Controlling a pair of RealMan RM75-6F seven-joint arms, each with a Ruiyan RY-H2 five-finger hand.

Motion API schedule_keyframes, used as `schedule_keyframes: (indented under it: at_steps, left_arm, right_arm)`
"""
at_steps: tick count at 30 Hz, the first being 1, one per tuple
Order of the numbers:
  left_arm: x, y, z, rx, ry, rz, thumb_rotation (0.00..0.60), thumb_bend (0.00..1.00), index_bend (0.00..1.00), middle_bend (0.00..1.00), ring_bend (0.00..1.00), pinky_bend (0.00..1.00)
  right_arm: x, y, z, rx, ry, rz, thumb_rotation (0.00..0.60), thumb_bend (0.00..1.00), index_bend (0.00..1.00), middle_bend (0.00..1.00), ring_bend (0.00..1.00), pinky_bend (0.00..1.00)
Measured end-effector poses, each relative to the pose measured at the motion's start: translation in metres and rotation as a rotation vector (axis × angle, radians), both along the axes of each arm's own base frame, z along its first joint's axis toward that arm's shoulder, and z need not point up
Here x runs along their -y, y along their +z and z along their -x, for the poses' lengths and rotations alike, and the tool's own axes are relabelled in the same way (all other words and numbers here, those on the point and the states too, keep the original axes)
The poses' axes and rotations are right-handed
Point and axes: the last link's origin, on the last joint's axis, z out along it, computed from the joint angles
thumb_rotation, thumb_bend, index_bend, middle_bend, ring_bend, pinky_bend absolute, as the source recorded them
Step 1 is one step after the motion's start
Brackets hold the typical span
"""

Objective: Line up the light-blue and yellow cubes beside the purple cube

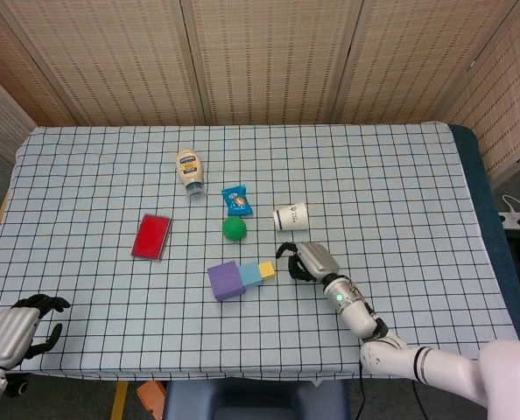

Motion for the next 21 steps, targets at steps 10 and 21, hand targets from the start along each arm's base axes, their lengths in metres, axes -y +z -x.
schedule_keyframes:
  at_steps: [10, 21]
  left_arm:
    - [-0.001, 0.002, 0.001, -0.002, 0.008, -0.017, 0.600, 0.49, 0.37, 0.39, 0.24, 0.30]
    - [-0.002, 0.002, 0.002, -0.026, 0.014, -0.029, 0.600, 0.49, 0.37, 0.39, 0.25, 0.30]
  right_arm:
    - [-0.029, 0.068, 0.031, -0.246, 0.179, 0.350, 0.600, 0.22, 0.34, 0.44, 0.31, 0.68]
    - [-0.107, 0.153, 0.108, -0.574, 0.054, 0.565, 0.600, 0.18, 0.22, 0.26, 0.14, 0.44]
